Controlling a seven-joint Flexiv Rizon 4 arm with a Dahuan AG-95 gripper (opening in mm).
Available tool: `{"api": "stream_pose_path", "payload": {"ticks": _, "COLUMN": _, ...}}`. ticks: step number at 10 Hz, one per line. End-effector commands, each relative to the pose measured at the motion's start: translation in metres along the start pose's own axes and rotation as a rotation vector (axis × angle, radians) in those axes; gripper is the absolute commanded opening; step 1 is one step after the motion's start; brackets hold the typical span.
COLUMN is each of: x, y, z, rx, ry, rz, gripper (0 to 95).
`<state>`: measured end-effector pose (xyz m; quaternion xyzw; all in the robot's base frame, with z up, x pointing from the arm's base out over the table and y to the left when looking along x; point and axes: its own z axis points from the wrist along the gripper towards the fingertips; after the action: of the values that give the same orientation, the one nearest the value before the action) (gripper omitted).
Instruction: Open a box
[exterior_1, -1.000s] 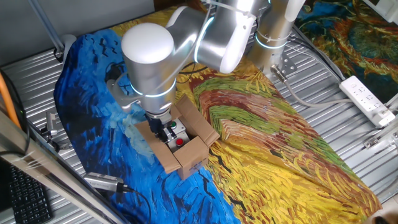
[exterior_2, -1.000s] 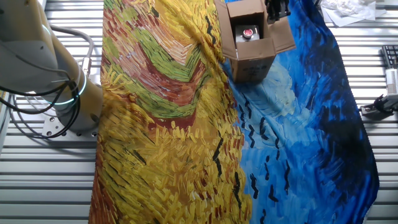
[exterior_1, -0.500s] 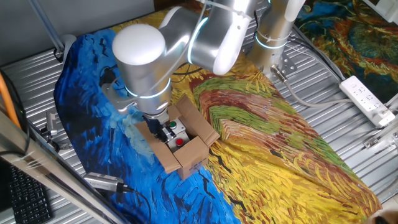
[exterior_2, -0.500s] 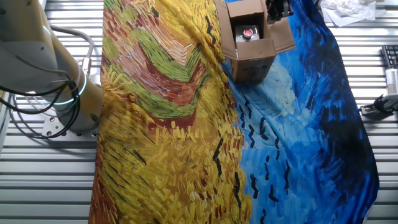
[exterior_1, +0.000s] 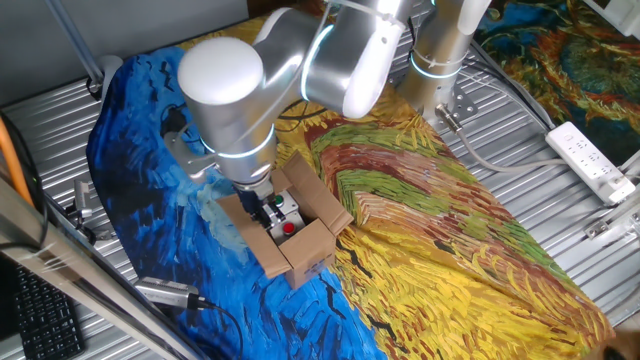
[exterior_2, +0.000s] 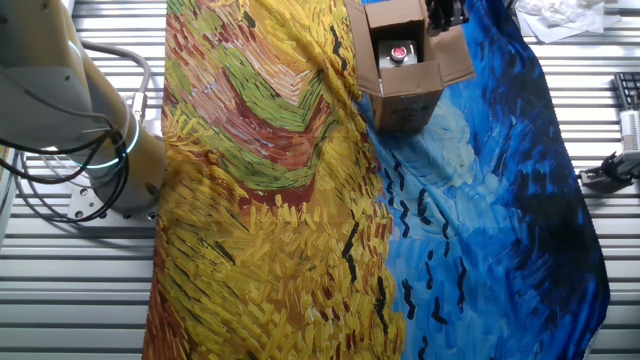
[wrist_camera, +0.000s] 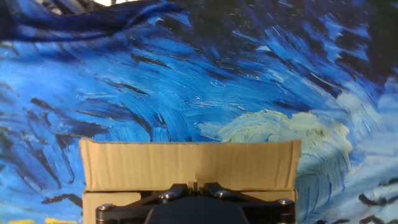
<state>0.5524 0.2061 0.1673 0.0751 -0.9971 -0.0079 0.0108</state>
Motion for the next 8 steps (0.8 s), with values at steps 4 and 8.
{"api": "stream_pose_path", "payload": {"ticks": 4, "x": 0.037, "y": 0.006, "z": 0.005, "rx": 0.003, "ry": -0.013, "rz": -0.001, "gripper": 0.0}}
{"api": "stream_pose_path", "payload": {"ticks": 8, "x": 0.044, "y": 0.008, "z": 0.013, "rx": 0.011, "ry": -0.020, "rz": 0.002, "gripper": 0.0}}
